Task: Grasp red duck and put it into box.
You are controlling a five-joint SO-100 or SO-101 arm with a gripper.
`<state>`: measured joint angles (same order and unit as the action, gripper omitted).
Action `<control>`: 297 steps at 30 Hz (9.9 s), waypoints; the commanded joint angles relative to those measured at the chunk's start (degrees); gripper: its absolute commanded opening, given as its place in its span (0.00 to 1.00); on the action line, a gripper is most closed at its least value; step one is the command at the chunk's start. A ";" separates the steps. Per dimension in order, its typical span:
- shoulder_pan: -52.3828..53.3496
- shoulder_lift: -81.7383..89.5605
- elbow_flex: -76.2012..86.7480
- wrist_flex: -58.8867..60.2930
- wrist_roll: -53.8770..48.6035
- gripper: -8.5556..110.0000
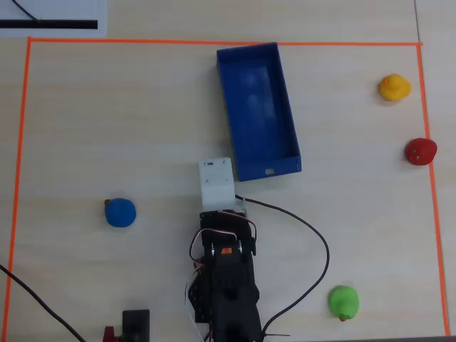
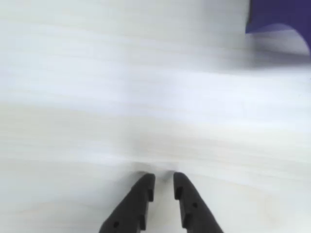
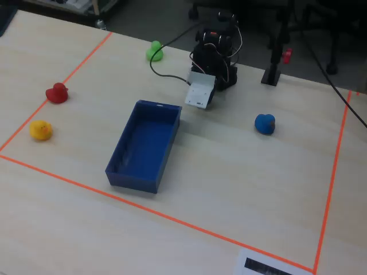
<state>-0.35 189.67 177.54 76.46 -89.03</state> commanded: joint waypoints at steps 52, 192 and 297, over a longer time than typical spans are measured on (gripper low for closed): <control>-0.35 0.09 0.00 1.05 0.18 0.09; 64.78 -145.99 -108.02 -95.19 -6.24 0.37; 16.00 -100.63 -83.58 -37.79 9.05 0.07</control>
<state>16.26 89.30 97.12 41.22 -79.63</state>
